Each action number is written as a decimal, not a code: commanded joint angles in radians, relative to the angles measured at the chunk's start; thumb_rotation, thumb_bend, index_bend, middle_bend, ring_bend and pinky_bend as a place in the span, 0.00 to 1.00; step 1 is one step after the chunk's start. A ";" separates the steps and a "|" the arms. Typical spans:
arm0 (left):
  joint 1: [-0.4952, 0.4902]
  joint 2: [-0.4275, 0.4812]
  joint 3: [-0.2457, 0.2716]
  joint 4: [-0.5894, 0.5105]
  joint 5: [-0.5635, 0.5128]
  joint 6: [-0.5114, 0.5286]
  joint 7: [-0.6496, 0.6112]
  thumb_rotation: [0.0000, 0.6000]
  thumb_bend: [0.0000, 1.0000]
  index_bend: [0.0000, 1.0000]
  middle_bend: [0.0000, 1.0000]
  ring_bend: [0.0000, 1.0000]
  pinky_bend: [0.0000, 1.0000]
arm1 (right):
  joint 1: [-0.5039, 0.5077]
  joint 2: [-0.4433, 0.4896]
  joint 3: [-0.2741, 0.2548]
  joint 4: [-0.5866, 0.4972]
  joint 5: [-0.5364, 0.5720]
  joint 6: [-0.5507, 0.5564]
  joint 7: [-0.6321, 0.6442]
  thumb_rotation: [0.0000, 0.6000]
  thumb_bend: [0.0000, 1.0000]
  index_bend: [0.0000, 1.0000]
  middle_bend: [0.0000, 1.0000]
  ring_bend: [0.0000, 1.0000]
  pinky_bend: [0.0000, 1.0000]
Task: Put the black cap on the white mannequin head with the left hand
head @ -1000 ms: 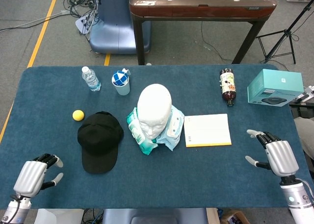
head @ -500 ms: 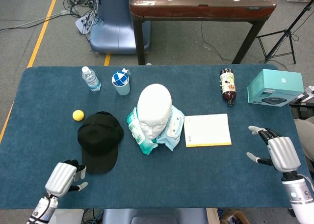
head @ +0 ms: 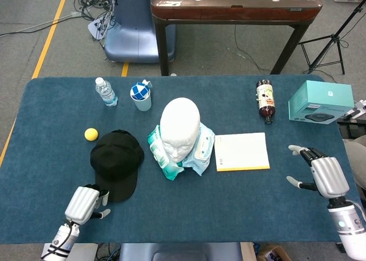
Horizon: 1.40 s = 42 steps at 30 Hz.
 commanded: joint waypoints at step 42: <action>-0.049 -0.132 -0.059 0.133 -0.180 -0.059 0.024 1.00 0.01 0.71 0.83 0.52 0.54 | 0.006 0.013 -0.007 -0.007 0.008 -0.011 0.015 1.00 0.00 0.26 0.38 0.34 0.48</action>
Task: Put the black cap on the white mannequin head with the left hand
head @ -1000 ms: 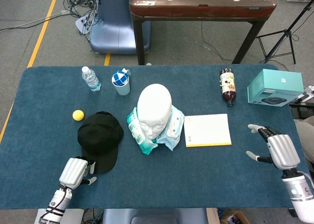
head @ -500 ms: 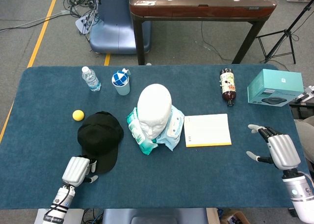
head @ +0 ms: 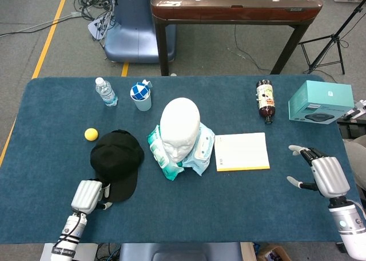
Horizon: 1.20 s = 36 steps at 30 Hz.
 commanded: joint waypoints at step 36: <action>-0.004 -0.186 -0.075 0.324 0.149 0.319 -0.421 1.00 0.06 0.53 0.43 0.28 0.49 | -0.002 0.008 -0.001 -0.002 -0.003 0.011 0.017 1.00 0.00 0.26 0.38 0.34 0.48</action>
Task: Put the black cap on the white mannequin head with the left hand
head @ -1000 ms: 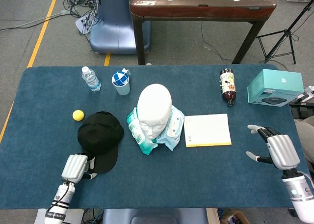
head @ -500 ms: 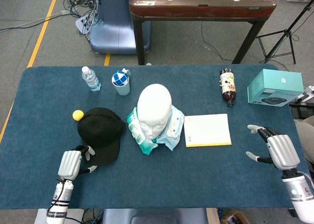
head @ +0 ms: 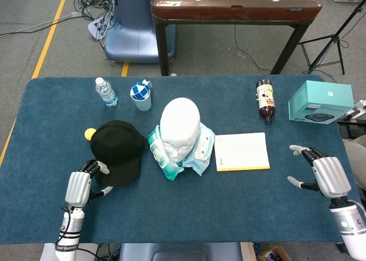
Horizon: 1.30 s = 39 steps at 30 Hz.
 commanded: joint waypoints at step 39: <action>-0.055 -0.060 -0.026 0.157 0.037 0.122 -0.129 1.00 0.39 0.62 0.45 0.30 0.49 | -0.005 0.009 0.004 0.001 0.000 0.013 0.020 1.00 0.00 0.26 0.38 0.34 0.48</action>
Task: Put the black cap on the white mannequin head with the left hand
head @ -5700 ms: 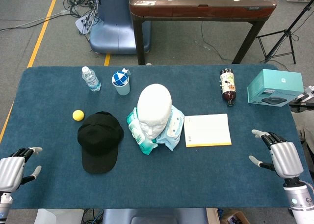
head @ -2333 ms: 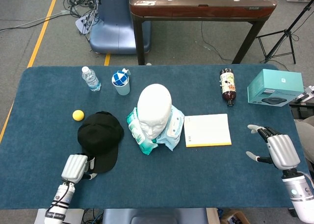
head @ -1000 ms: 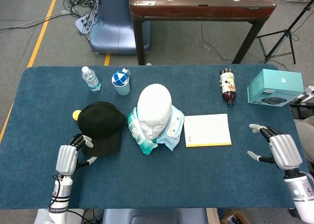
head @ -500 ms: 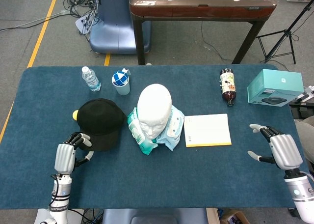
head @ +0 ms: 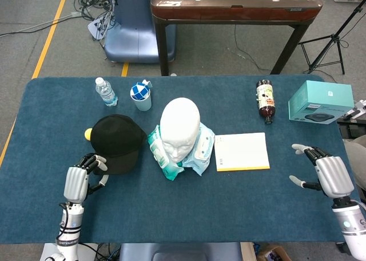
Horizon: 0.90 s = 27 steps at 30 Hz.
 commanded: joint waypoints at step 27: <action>-0.165 0.189 -0.100 -0.124 0.154 0.146 0.265 1.00 0.39 0.79 0.48 0.31 0.49 | -0.007 0.006 0.000 -0.005 -0.012 0.019 0.008 1.00 0.00 0.26 0.38 0.34 0.48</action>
